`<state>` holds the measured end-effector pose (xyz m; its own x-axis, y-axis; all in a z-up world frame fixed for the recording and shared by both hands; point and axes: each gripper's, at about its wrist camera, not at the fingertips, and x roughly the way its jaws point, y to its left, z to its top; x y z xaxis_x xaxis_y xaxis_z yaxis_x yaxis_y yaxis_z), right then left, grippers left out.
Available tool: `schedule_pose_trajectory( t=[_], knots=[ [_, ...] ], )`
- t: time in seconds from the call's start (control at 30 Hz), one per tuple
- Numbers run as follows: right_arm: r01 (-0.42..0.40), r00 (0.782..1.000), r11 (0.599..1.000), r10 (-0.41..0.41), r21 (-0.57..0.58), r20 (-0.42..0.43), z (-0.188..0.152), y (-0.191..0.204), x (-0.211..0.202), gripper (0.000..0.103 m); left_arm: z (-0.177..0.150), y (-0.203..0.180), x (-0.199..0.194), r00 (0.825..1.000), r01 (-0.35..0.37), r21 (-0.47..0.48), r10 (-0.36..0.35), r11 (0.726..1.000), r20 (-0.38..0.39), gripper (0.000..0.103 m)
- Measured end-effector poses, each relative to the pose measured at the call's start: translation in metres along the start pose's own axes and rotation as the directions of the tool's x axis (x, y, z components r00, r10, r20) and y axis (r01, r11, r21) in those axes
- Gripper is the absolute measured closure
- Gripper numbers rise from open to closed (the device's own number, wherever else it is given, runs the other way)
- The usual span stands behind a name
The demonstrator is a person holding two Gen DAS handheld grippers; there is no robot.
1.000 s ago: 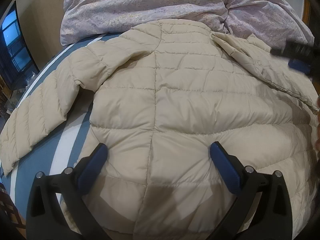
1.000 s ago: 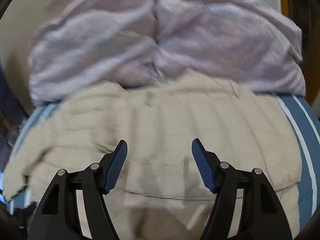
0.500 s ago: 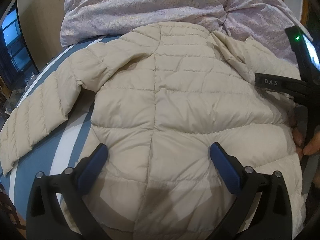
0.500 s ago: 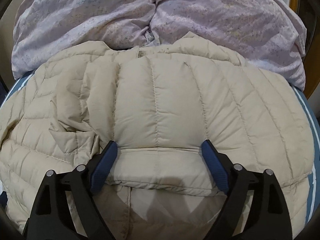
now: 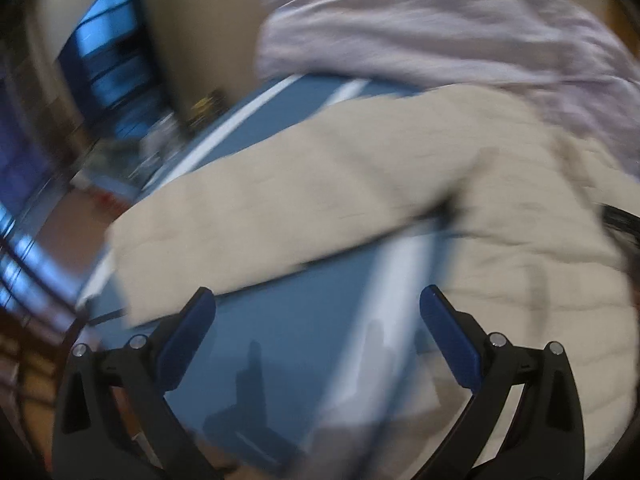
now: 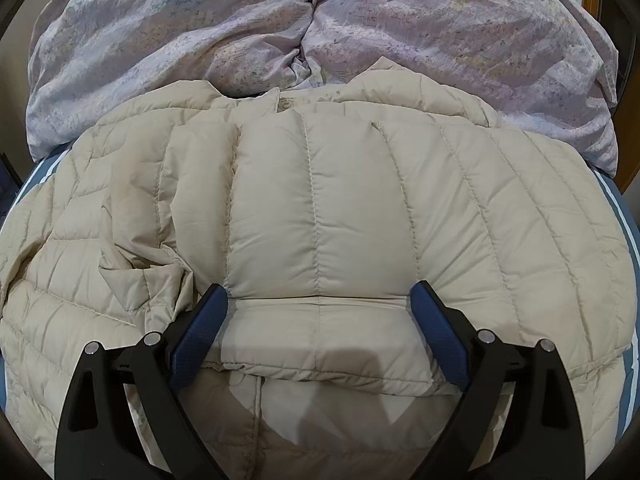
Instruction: Fold large clothes
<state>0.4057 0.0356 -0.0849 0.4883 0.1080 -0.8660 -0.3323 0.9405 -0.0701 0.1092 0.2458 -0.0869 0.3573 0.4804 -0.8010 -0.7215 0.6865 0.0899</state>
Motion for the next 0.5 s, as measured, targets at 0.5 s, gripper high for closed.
schedule_pose_trajectory(
  t=[0.5],
  knots=[
    [-0.014,1.0,1.0,0.014,0.008,0.002,0.0,0.0,0.0,0.007,0.01,0.142,0.041,0.993,0.095,-0.385,-0.113,0.918,-0.023,0.028]
  ],
)
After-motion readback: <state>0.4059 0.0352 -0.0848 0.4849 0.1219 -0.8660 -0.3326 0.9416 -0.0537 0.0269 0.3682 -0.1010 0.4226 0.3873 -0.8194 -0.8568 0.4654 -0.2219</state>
